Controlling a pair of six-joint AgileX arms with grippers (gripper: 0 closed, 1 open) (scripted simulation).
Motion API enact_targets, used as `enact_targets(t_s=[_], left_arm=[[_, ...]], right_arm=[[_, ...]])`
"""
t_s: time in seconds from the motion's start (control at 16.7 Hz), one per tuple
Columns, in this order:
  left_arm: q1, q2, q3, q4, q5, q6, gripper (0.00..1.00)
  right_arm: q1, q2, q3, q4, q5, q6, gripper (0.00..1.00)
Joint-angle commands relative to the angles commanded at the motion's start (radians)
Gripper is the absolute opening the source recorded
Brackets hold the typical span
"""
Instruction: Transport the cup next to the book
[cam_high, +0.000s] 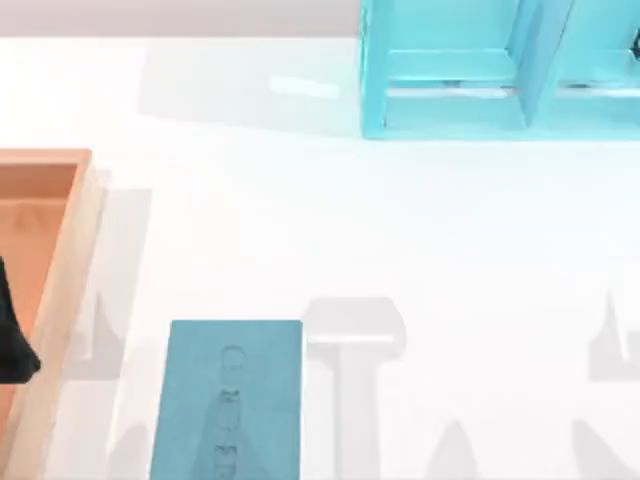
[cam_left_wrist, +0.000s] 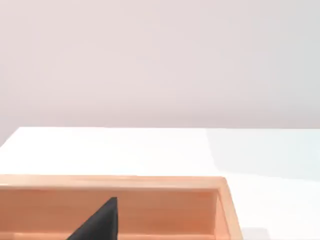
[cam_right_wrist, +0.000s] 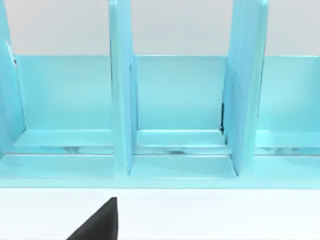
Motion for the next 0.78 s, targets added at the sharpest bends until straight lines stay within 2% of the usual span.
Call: enact_targets(t_s=[0.18,0.36,0.54,0.78], left_arm=[[0.0,0.0,0.0,0.0,0.0,0.0,1.0],[0.0,0.0,0.0,0.0,0.0,0.0,1.0],[0.0,0.0,0.0,0.0,0.0,0.0,1.0],[0.0,0.0,0.0,0.0,0.0,0.0,1.0]], right_arm=[[0.001,0.008,0.007,-0.009,-0.004,-0.01,1.0],[-0.006,0.087,0.076,-0.085,-0.021,-0.098,1.0],[-0.043,0.255,0.204,-0.222,-0.023,-0.28,1.0],[-0.112,0.58,0.42,-0.431,-0.01,-0.642,1.0]])
